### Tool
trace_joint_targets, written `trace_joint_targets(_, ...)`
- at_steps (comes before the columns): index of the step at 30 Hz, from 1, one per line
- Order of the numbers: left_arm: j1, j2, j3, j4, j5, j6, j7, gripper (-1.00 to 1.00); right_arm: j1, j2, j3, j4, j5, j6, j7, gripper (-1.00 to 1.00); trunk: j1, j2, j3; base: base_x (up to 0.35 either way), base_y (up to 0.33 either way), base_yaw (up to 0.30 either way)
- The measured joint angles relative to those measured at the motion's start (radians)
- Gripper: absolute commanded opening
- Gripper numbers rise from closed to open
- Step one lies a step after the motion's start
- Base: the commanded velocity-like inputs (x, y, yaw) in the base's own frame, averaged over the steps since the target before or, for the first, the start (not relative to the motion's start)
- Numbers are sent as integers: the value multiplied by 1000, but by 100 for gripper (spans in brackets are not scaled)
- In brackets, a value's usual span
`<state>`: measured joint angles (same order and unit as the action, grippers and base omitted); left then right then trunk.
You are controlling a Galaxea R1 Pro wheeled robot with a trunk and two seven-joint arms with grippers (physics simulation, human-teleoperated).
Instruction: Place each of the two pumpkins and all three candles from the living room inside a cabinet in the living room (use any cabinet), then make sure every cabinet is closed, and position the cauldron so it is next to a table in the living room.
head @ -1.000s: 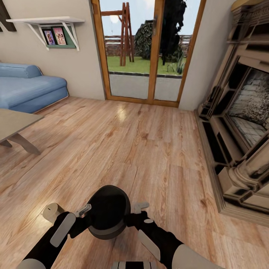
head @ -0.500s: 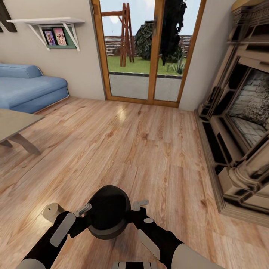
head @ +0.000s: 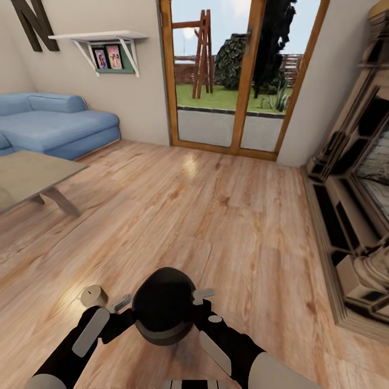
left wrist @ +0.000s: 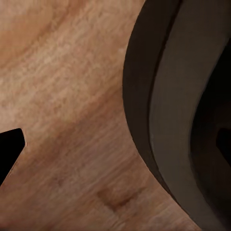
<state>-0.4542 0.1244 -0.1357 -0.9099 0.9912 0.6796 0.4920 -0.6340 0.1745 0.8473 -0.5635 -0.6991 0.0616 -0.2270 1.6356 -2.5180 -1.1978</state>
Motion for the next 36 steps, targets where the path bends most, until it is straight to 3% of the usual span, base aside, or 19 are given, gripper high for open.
trace_joint_targets(8, 0, -14, -16, 0, -9, 2, 2, 100, 0, 0, -3, 0, -2, -3, 0, 100, 0, 0, 2, 0, -101, 53)
trace_joint_targets(19, -2, -14, -19, -8, -49, 13, 8, 100, 0, 0, -5, 0, -2, -3, 0, 100, 0, 0, 3, 0, -36, 1)
trace_joint_targets(36, -2, -6, -20, -3, -35, 12, 8, 100, 0, 0, -7, 5, -3, -3, 0, 100, 0, 0, 5, 0, -10, -20)
